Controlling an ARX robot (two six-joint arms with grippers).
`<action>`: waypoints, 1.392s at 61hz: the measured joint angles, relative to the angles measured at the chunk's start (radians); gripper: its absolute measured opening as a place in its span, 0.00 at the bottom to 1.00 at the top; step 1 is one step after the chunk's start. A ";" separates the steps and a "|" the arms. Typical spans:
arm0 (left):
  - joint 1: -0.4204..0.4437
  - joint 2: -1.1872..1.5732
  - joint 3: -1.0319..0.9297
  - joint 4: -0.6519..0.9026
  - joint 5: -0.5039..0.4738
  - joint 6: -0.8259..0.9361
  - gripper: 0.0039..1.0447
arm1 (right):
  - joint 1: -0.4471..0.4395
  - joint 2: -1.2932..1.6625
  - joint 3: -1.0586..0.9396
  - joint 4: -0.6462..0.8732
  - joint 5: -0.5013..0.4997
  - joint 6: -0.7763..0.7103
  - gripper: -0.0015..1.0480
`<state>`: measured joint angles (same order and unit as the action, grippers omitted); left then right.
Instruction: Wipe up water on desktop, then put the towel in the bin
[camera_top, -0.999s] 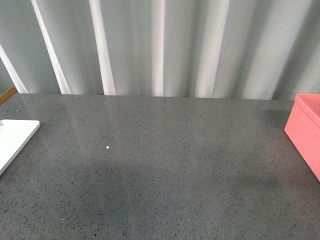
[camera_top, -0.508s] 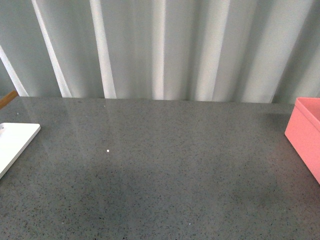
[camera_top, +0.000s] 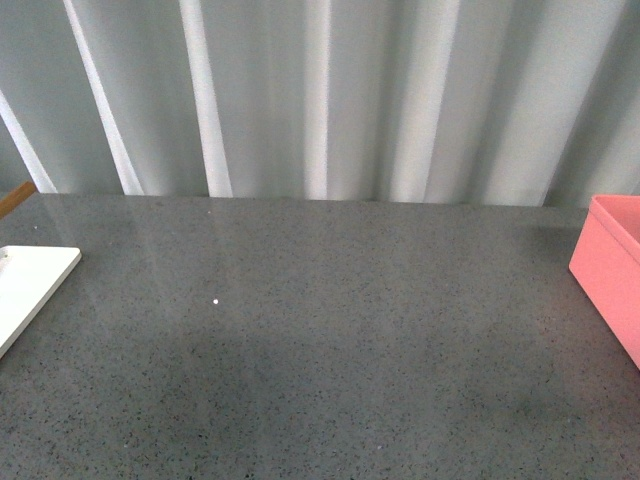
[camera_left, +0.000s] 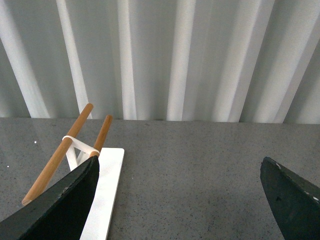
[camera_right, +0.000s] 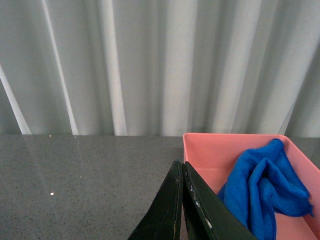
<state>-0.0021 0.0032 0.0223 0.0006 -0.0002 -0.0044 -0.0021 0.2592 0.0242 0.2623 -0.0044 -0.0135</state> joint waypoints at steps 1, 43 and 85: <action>0.000 0.000 0.000 0.000 0.000 0.000 0.94 | 0.000 -0.006 0.000 -0.006 0.000 0.000 0.03; 0.000 -0.001 0.000 0.000 0.000 0.000 0.94 | 0.000 -0.255 0.000 -0.262 0.003 0.003 0.64; 0.000 -0.001 0.000 0.000 0.000 0.000 0.94 | 0.000 -0.255 0.000 -0.262 0.003 0.004 0.93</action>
<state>-0.0021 0.0021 0.0223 0.0006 -0.0002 -0.0044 -0.0017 0.0044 0.0242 0.0006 -0.0010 -0.0093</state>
